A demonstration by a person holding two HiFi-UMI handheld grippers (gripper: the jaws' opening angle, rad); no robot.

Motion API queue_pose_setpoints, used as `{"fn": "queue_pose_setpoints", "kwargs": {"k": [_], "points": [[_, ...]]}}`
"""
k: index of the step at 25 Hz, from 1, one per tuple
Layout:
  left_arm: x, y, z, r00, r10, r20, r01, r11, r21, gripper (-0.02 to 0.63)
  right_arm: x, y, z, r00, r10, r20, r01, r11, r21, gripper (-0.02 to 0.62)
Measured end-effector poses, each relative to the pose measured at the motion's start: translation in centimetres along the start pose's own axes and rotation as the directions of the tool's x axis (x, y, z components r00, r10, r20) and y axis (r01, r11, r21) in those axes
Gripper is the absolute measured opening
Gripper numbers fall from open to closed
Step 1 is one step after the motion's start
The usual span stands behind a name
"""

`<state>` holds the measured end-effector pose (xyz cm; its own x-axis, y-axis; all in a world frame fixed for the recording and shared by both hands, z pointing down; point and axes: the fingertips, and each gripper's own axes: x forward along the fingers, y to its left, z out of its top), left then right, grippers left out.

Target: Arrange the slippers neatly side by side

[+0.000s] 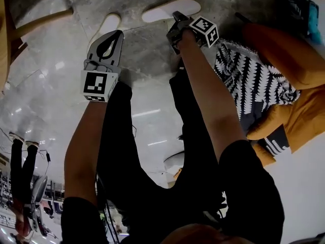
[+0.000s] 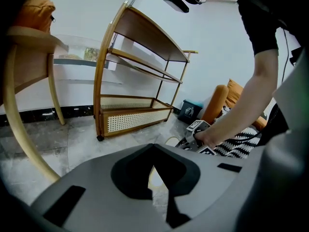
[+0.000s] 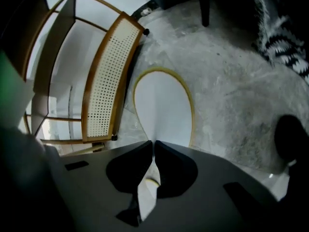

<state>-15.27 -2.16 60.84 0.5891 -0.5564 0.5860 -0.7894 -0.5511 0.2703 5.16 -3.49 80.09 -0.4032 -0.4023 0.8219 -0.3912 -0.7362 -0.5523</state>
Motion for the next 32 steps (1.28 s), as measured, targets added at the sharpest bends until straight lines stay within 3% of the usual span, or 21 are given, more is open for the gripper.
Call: {"fn": "queue_pose_setpoints", "kwargs": {"k": [4,8,11,16,19,22,27,32], "points": [[0.6,-1.6,1.0,1.0,-0.017,-0.002,0.017,1.0,-0.002,0.015,-2.7,1.4,1.5,0.999,-0.035,-0.026,0.028,0.976,-0.216,0.043],[1.3,-2.4,2.4,1.0,-0.008,0.012,0.008,1.0,0.005,0.015,-4.5,1.7,2.5,0.992,-0.107,-0.063,0.073,0.915,-0.398,0.043],[1.4,-3.0,2.9,1.0,0.006,0.024,-0.006,1.0,-0.001,0.015,-5.3,1.3,3.1,0.981,-0.181,-0.076,0.108,0.822,-0.558,0.043],[1.7,-4.1,2.4,1.0,-0.002,0.02,0.002,1.0,-0.003,0.014,-5.4,-0.1,2.5,0.952,-0.292,-0.093,0.113,0.614,-0.781,0.043],[1.8,-4.3,1.9,1.0,0.009,0.016,-0.009,1.0,-0.012,0.015,-5.0,-0.9,1.7,0.94,-0.325,-0.105,0.097,0.55,-0.83,0.043],[2.0,-4.8,1.5,1.0,0.004,0.015,-0.004,1.0,-0.005,0.015,-4.3,-2.0,1.1,0.931,-0.348,-0.11,0.096,0.525,-0.846,0.043],[2.2,-5.1,0.4,1.0,-0.002,0.004,0.002,1.0,0.0,0.014,-2.8,-4.4,0.0,0.917,-0.375,-0.133,0.102,0.544,-0.833,0.043],[1.9,-4.2,-0.2,1.0,0.026,0.016,-0.025,0.999,-0.041,0.014,-1.4,-7.0,-0.2,0.899,-0.42,-0.123,0.139,0.54,-0.83,0.043]]}}
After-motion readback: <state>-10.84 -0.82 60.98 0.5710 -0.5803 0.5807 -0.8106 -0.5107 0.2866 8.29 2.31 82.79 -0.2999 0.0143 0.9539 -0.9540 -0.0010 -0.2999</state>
